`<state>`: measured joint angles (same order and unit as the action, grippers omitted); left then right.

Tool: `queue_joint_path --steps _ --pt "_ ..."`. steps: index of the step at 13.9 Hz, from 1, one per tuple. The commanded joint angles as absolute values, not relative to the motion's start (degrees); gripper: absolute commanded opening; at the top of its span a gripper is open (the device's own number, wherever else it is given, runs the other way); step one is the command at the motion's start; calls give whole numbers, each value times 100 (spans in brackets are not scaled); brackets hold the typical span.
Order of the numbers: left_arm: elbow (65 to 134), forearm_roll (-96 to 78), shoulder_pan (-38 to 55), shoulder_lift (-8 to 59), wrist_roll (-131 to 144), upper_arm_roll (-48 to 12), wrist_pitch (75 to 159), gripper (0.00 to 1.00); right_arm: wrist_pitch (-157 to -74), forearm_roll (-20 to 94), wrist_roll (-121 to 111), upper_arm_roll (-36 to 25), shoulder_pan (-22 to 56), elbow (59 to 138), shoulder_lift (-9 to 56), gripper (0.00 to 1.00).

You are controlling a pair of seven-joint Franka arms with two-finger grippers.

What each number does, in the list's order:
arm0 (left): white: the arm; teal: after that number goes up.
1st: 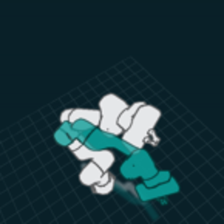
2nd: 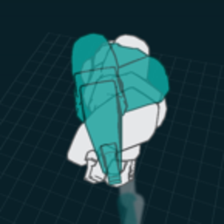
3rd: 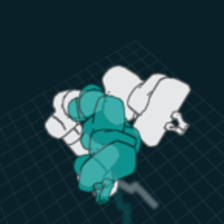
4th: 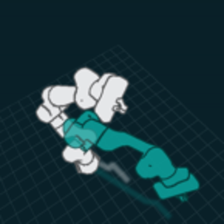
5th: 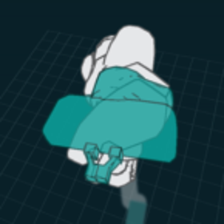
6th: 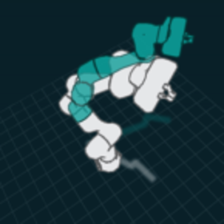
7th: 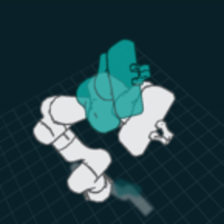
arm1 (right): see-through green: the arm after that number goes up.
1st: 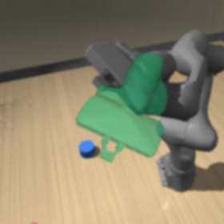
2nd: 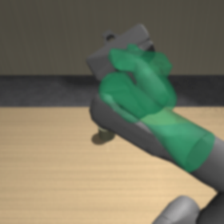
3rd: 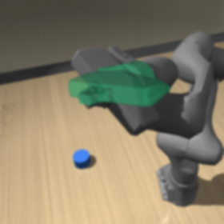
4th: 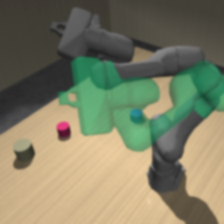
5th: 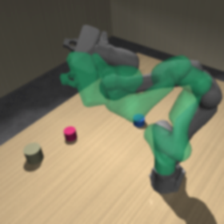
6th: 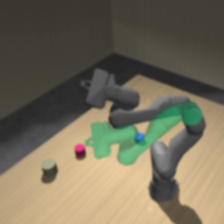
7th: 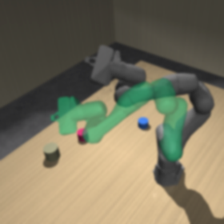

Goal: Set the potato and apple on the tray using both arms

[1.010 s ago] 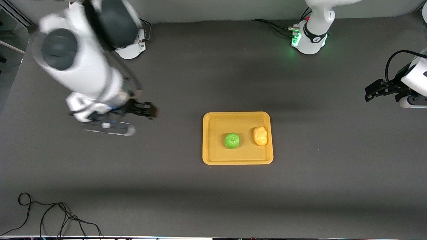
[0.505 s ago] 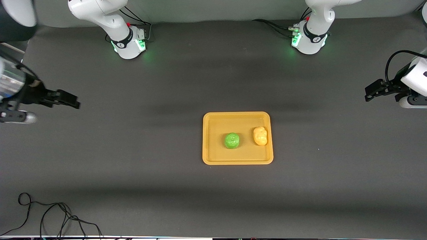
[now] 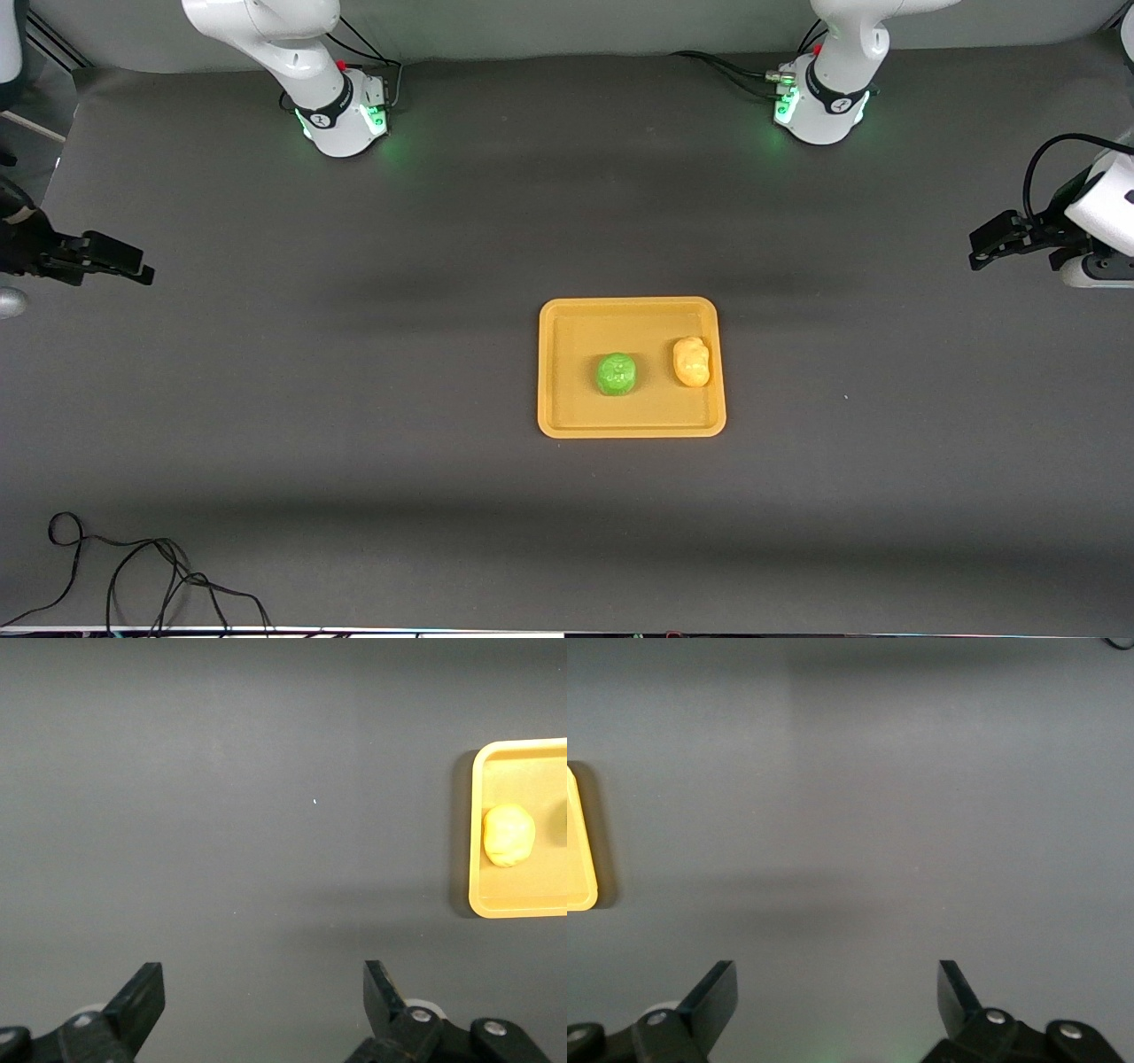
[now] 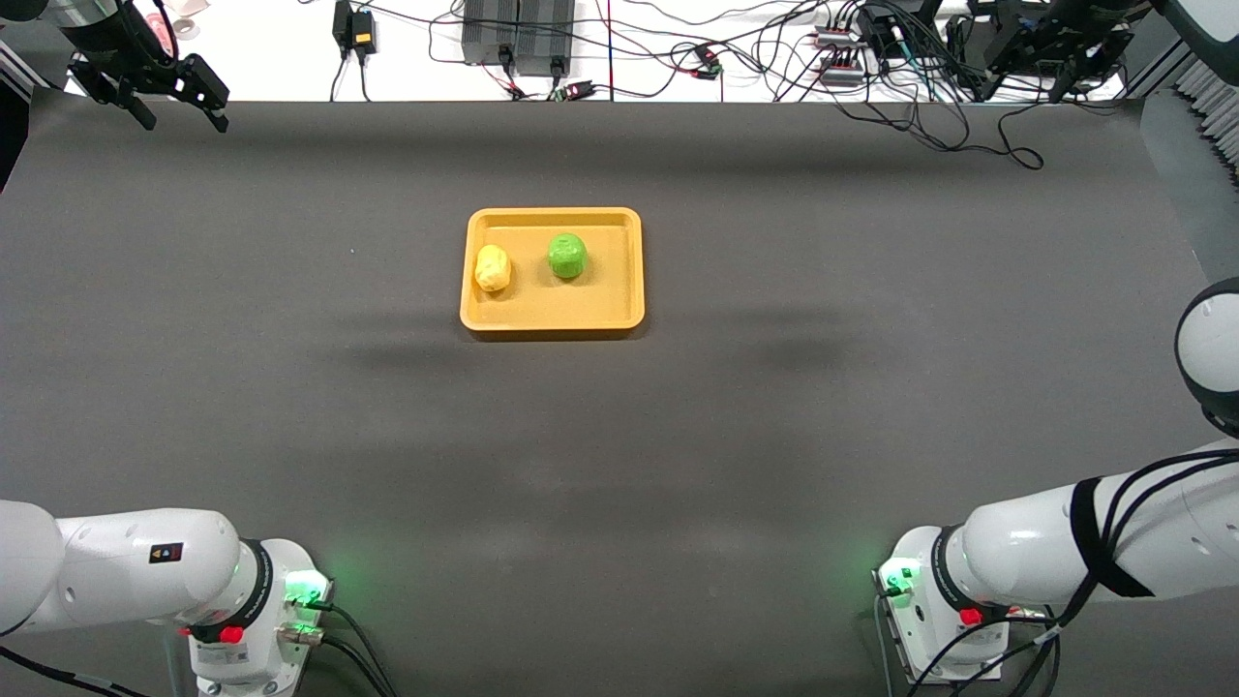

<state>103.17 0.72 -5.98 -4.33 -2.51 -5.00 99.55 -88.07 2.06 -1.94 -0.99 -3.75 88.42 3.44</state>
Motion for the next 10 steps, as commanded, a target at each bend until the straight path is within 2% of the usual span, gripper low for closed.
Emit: queue_joint_path --steps 1,10 --pt "10380 26 -624 -510 -352 -501 10020 100 -8930 18 -264 79 -483 8991 185 100" --pt "10380 26 -633 -510 -360 -501 10011 100 -8851 -97 62 53 -281 8991 79 100"
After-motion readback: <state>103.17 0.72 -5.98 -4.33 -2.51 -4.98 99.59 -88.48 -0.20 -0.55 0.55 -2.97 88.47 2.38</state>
